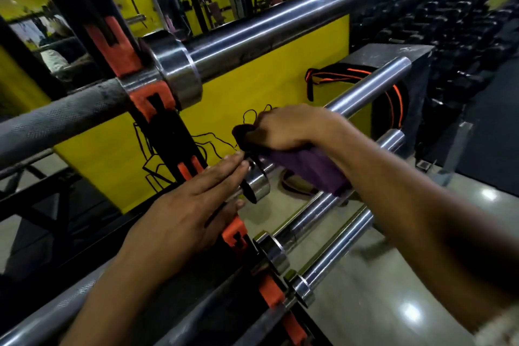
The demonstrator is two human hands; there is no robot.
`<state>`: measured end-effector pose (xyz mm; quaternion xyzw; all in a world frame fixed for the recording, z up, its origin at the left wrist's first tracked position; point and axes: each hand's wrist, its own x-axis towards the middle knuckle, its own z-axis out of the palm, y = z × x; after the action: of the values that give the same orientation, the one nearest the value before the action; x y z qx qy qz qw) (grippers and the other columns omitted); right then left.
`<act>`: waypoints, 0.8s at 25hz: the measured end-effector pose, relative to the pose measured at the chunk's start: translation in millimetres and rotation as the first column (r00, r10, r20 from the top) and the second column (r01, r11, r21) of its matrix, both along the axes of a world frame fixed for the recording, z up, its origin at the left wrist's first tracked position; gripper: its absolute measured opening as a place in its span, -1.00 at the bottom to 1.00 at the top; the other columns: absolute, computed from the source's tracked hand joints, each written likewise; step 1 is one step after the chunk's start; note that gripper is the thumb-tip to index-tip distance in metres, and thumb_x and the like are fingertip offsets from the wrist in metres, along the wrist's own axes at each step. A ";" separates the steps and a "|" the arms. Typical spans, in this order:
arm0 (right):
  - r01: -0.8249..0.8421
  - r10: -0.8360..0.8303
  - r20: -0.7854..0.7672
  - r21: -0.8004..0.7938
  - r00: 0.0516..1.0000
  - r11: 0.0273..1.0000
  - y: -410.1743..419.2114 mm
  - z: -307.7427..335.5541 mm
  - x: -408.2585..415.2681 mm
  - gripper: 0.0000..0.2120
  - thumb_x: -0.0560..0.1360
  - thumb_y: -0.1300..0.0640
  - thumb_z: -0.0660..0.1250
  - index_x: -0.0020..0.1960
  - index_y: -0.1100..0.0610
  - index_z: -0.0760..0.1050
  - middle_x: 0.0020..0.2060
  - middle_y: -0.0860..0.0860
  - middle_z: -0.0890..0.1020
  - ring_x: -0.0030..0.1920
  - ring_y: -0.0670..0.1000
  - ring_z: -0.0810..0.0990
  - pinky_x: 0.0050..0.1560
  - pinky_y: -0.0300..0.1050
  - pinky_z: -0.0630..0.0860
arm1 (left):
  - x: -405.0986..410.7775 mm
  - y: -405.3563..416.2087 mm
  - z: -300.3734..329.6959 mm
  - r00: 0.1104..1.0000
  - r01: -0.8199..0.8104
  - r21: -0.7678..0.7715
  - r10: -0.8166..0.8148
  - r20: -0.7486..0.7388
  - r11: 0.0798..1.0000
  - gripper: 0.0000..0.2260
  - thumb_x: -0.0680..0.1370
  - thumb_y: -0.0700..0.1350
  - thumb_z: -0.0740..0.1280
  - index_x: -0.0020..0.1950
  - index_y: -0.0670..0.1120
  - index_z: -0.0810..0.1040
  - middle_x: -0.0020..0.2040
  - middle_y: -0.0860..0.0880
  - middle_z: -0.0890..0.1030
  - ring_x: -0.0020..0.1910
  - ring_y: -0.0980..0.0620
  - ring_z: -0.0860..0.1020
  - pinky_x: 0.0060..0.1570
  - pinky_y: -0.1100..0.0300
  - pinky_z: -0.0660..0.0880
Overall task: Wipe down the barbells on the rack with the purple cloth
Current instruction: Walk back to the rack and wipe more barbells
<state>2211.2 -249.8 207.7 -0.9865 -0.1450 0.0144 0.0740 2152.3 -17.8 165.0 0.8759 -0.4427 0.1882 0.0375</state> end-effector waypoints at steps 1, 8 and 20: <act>-0.046 0.048 -0.143 0.017 0.989 0.999 1.2 11.5 10.5 -0.55 0.70 -0.15 0.02 -0.10 0.14 0.47 -0.15 0.05 0.51 -0.06 0.12 0.49 -0.06 -0.07 0.33 | -0.4 0.2 0.6 1.000 0.001 -0.004 -0.001 -0.003 1.000 -0.51 0.65 0.09 0.13 0.58 0.01 0.27 0.59 0.12 0.21 0.54 0.25 0.16 0.47 0.38 0.10; -0.141 -0.155 0.643 0.385 0.750 0.912 13.2 -84.5 -37.9 -0.57 0.65 -0.18 0.06 0.06 0.06 0.61 -0.08 -0.04 0.65 0.09 0.02 0.58 0.30 -0.03 0.29 | 4.6 1.1 -2.6 0.999 -0.032 -0.050 0.031 -0.023 0.998 -0.51 0.64 0.12 0.12 0.57 0.03 0.29 0.58 0.14 0.24 0.52 0.23 0.23 0.41 0.36 0.21; -0.101 0.112 -0.324 0.053 0.939 0.994 11.1 24.2 20.4 -0.69 0.70 -0.04 0.13 -0.06 0.12 0.49 -0.07 0.00 0.60 -0.23 -0.01 0.51 -0.25 -0.12 0.40 | -2.4 0.2 2.4 0.998 -0.025 -0.044 0.022 -0.053 0.999 -0.52 0.65 0.08 0.14 0.57 0.03 0.29 0.58 0.17 0.21 0.51 0.28 0.21 0.38 0.47 0.20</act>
<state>2231.6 -238.7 231.9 -0.9598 -0.1842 0.1789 0.1137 2150.0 -17.5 167.4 0.8847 -0.4268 0.1753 0.0668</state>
